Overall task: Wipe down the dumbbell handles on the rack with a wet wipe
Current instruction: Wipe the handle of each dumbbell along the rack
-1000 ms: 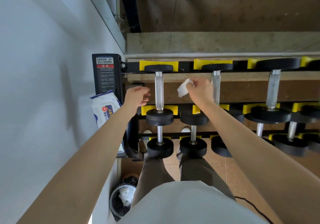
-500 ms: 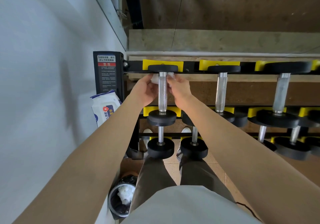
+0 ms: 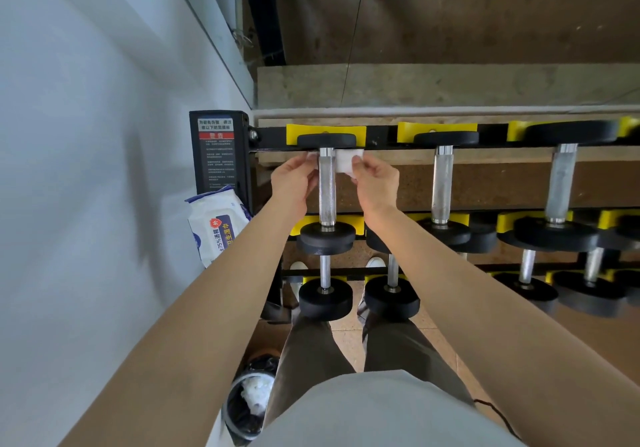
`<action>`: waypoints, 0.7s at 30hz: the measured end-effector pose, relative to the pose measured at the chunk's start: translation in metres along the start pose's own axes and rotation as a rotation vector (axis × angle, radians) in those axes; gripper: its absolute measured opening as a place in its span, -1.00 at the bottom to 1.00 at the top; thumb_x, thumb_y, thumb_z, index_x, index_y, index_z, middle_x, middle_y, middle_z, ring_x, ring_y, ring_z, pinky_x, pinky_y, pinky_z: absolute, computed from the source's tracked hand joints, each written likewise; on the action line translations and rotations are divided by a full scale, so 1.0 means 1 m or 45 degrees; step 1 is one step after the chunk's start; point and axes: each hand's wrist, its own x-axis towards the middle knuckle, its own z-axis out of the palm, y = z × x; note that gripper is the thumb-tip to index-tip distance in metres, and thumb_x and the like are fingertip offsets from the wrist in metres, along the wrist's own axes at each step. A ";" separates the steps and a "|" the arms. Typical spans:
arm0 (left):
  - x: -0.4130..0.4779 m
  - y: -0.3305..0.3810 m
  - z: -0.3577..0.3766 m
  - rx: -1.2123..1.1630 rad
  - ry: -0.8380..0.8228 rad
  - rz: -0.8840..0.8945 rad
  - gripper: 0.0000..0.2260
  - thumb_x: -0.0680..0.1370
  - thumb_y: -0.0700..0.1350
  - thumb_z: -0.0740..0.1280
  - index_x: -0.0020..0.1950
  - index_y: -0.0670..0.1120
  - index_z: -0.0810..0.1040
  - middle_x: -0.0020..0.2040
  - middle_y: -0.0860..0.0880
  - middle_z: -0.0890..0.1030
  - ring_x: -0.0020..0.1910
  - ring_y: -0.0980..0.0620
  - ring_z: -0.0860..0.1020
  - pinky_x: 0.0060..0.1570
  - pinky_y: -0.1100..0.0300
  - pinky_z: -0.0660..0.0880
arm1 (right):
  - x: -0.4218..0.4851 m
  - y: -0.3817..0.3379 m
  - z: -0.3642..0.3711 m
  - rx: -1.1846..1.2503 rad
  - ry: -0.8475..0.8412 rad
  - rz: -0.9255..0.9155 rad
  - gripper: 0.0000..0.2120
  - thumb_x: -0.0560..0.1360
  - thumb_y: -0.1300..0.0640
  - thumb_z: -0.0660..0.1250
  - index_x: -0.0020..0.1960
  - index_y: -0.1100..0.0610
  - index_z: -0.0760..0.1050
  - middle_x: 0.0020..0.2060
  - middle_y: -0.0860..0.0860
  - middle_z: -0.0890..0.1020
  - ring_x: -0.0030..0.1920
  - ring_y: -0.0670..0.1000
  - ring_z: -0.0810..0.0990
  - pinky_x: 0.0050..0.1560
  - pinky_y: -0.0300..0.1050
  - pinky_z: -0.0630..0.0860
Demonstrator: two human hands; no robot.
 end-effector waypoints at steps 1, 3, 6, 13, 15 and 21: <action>-0.001 0.001 -0.006 0.024 0.016 0.015 -0.93 0.59 -0.27 0.39 -0.01 -0.11 0.64 -0.02 -0.09 0.71 -0.05 0.02 0.69 -0.09 0.23 0.62 | 0.000 0.000 0.003 -0.026 -0.032 0.033 -0.82 0.60 0.11 0.33 0.11 0.15 0.66 -0.01 0.07 0.71 0.05 0.01 0.67 0.23 0.02 0.58; -0.004 -0.001 -0.019 0.028 0.070 0.068 -0.94 0.60 -0.24 0.38 0.02 -0.12 0.63 0.09 -0.15 0.69 0.07 -0.03 0.68 -0.02 0.21 0.63 | 0.001 -0.001 0.011 -0.095 -0.155 0.105 -0.78 0.61 0.11 0.33 0.18 0.14 0.65 0.03 0.02 0.72 0.08 0.01 0.66 0.27 0.04 0.55; -0.007 -0.009 -0.028 0.069 0.099 0.184 -0.93 0.61 -0.25 0.36 0.02 -0.13 0.65 0.09 -0.17 0.67 0.10 -0.05 0.66 0.07 0.16 0.63 | 0.006 -0.001 0.012 -0.125 -0.258 0.132 -0.78 0.62 0.09 0.29 0.16 0.10 0.67 0.00 -0.03 0.72 0.07 -0.01 0.67 0.27 0.09 0.55; -0.010 -0.017 -0.008 0.271 0.087 0.099 -0.93 0.62 -0.28 0.35 0.04 -0.17 0.61 -0.04 -0.10 0.67 0.02 -0.03 0.66 0.06 0.17 0.64 | 0.001 0.012 -0.012 -0.055 -0.079 0.147 -0.77 0.63 0.16 0.29 0.23 0.20 0.60 0.00 0.01 0.66 0.00 -0.04 0.65 0.09 -0.10 0.63; -0.010 -0.015 -0.016 0.309 0.108 0.128 -0.92 0.61 -0.29 0.35 0.06 -0.18 0.62 -0.02 -0.10 0.67 0.05 -0.05 0.66 0.06 0.16 0.64 | -0.001 0.015 -0.007 -0.128 -0.174 0.182 -0.79 0.62 0.15 0.30 0.17 0.21 0.63 0.01 0.08 0.69 0.02 0.03 0.66 0.11 -0.07 0.62; -0.016 -0.023 -0.040 0.388 0.142 0.136 -0.86 0.61 -0.30 0.35 0.15 -0.23 0.62 0.05 -0.18 0.68 0.04 -0.09 0.68 -0.07 0.26 0.64 | -0.002 0.015 -0.004 -0.178 -0.255 0.233 -0.84 0.61 0.16 0.31 -0.09 0.10 0.64 -0.06 0.17 0.70 0.04 0.18 0.67 0.19 0.17 0.59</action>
